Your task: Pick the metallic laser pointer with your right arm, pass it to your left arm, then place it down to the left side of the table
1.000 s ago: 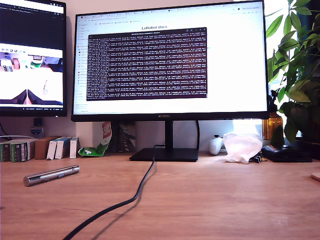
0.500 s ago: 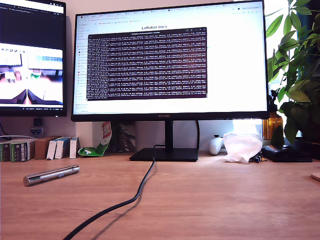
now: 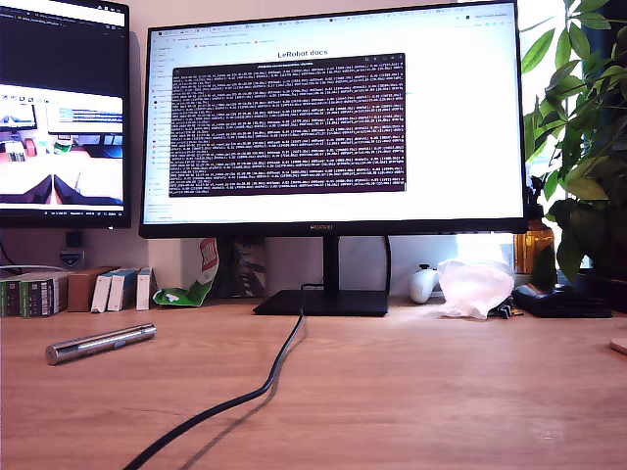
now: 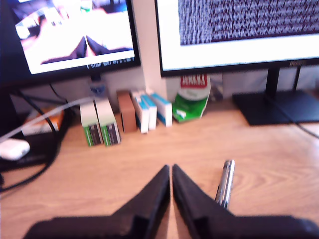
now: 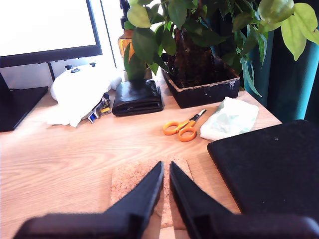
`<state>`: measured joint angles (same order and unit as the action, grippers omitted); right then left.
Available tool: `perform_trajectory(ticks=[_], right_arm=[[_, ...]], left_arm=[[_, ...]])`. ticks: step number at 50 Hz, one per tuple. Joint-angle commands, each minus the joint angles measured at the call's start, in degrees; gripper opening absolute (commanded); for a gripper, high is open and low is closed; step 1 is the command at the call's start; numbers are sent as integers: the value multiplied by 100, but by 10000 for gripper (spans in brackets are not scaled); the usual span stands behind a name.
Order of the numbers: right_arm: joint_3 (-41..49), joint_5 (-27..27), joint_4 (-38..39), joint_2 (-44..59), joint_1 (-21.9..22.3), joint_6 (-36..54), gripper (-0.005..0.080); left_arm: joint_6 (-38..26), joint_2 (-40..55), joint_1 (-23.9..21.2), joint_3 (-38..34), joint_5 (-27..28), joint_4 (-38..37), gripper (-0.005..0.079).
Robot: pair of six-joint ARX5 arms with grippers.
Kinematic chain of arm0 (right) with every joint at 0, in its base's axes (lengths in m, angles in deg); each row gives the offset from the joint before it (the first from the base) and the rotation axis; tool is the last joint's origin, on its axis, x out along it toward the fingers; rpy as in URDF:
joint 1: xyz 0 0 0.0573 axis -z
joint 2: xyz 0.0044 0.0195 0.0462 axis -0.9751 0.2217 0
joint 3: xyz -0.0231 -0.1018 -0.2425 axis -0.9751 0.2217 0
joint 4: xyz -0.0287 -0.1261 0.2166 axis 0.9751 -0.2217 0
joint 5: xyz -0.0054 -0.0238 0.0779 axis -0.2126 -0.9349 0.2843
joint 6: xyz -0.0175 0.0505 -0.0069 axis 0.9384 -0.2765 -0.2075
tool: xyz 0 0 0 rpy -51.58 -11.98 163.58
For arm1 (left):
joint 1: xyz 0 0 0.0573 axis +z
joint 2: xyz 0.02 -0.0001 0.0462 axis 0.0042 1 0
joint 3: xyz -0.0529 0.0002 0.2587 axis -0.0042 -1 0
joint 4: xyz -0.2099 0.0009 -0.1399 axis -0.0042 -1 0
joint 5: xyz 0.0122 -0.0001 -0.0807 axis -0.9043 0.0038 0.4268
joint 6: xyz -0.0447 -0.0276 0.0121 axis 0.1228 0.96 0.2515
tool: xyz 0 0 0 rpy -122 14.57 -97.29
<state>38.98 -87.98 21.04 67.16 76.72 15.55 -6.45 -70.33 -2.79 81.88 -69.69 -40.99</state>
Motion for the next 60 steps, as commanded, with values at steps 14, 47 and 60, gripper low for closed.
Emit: perform_trajectory(ticks=[14,47,60], right_arm=[[11,-4,11,-31,-24,-9,-5],[11,-4,11,-31,-24,-7,-5],[11,-2,11,-31,-24,-7,-5]], left_arm=[[37,-883,-9,-179,44,-852,-18],[407,-883,-13,-175,26,-1556,-18],[411,-883,-13,-175,28,-1554,-18]])
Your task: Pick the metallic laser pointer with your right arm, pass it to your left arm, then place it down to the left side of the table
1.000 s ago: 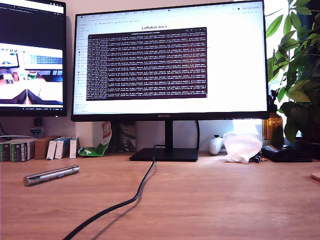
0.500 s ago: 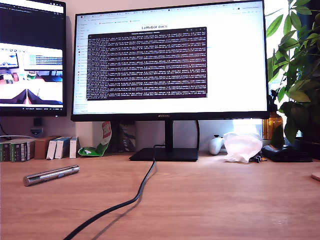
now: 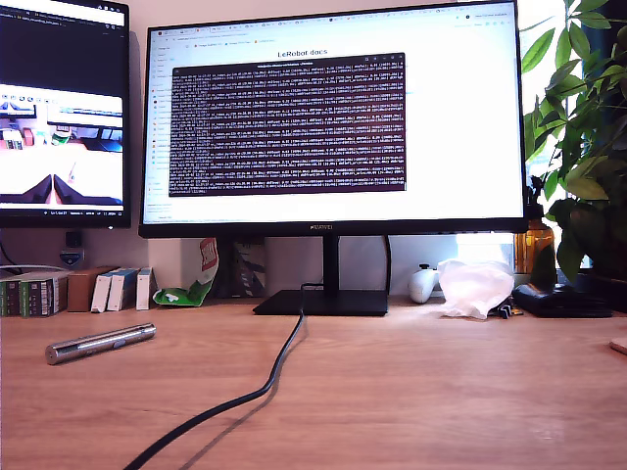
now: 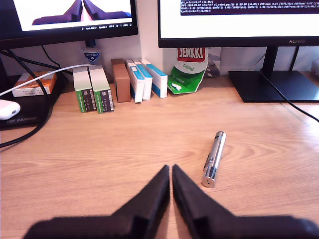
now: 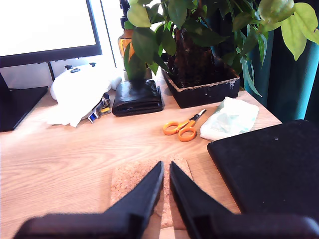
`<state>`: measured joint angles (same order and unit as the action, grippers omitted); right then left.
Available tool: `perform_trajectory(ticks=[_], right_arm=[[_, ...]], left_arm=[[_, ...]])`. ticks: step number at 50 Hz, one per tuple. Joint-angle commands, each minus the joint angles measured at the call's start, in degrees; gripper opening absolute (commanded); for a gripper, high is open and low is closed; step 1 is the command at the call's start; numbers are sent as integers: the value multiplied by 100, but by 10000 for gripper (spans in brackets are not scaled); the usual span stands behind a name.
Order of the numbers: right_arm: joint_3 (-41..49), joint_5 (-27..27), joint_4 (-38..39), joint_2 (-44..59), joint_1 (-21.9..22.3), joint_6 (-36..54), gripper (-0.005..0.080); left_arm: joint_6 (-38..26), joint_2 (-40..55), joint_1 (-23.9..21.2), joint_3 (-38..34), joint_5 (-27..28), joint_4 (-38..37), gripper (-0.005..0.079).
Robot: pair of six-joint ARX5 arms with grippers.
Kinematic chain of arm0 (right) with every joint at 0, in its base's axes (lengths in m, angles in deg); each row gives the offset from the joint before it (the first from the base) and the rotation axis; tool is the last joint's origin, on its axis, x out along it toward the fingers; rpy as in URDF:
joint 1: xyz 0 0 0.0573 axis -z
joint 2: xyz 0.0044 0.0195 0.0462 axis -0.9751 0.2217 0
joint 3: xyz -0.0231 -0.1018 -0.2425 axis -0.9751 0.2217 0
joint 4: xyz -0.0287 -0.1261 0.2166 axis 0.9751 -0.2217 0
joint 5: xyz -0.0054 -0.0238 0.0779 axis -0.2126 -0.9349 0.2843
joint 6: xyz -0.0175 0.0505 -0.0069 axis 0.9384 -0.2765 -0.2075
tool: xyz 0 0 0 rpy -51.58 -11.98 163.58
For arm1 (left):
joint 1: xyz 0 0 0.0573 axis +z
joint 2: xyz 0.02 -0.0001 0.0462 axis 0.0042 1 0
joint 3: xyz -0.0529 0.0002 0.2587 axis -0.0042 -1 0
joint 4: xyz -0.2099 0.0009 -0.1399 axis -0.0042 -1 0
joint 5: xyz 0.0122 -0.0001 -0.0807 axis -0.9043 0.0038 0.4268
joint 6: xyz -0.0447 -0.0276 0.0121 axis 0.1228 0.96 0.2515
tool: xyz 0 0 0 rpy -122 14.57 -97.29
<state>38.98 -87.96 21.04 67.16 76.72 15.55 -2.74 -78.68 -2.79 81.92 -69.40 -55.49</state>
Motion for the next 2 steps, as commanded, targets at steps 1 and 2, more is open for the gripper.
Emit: perform_trajectory(ticks=[1,2], right_arm=[[11,-4,11,-31,-24,-7,-5],[11,-4,11,-31,-24,-7,-5]], left_arm=[[39,-48,-13,-179,0,-105,-18],[39,-48,-13,-179,0,-105,-18]])
